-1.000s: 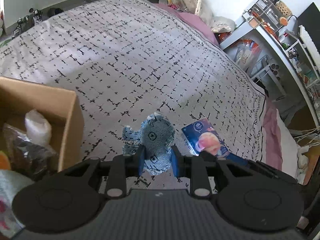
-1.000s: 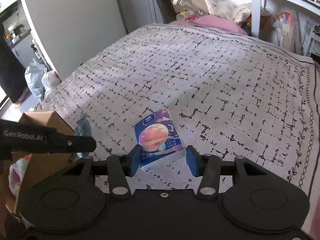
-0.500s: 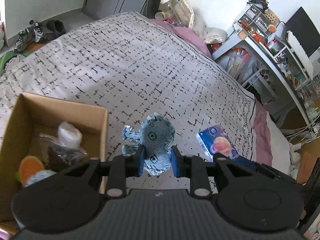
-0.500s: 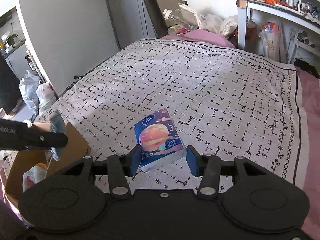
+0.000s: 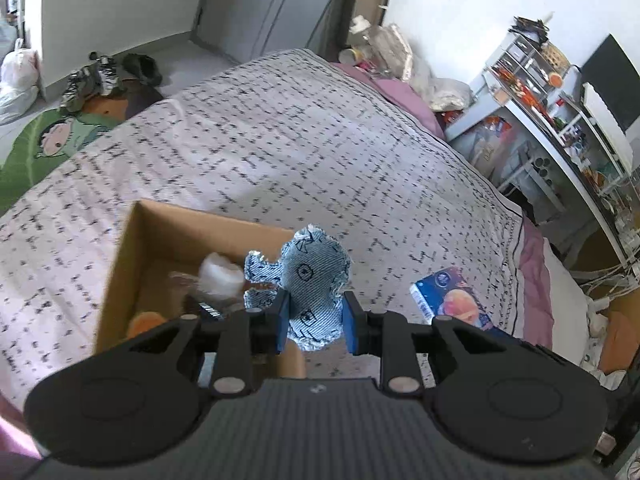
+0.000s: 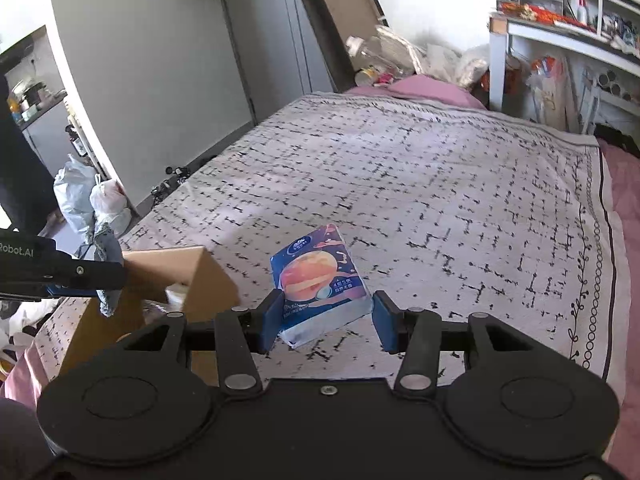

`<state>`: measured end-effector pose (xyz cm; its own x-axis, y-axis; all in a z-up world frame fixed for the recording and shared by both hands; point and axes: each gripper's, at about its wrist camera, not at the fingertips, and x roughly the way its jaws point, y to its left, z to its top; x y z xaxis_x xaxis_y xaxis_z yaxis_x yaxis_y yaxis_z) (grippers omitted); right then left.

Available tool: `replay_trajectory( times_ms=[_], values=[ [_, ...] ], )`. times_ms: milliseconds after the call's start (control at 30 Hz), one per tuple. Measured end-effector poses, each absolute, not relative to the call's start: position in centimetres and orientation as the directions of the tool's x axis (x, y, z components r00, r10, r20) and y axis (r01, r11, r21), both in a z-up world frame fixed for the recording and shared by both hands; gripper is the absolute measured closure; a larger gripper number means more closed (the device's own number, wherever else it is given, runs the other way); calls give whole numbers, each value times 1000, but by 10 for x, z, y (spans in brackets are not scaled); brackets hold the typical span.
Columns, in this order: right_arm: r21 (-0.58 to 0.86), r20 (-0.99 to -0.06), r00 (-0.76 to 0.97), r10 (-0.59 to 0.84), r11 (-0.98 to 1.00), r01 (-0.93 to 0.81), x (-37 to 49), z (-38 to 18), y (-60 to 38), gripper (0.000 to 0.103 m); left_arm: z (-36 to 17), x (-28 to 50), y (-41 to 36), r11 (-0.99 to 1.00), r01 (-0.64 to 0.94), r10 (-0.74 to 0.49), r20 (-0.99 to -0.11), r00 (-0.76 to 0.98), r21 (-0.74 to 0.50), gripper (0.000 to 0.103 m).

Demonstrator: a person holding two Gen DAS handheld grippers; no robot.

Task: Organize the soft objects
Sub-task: 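Carry the octopus with the left tool while the right tool carries the tissue pack to the box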

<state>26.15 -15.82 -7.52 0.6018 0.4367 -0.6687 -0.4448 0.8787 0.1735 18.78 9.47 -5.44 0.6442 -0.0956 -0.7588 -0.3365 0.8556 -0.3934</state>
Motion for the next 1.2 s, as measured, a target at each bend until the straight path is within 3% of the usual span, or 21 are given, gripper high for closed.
replay_trajectory(
  times_ms=[433,1200],
  values=[
    [187,-657,592,467,861,-472,233,-61,-126,56,-57,165,141,830,-399,-57,-771,634,-390,76],
    [190,-688,536,489,834,-517,227,-63,-47,56,-98,181,182,759,-463,-123,-798,590,-459,72]
  ],
)
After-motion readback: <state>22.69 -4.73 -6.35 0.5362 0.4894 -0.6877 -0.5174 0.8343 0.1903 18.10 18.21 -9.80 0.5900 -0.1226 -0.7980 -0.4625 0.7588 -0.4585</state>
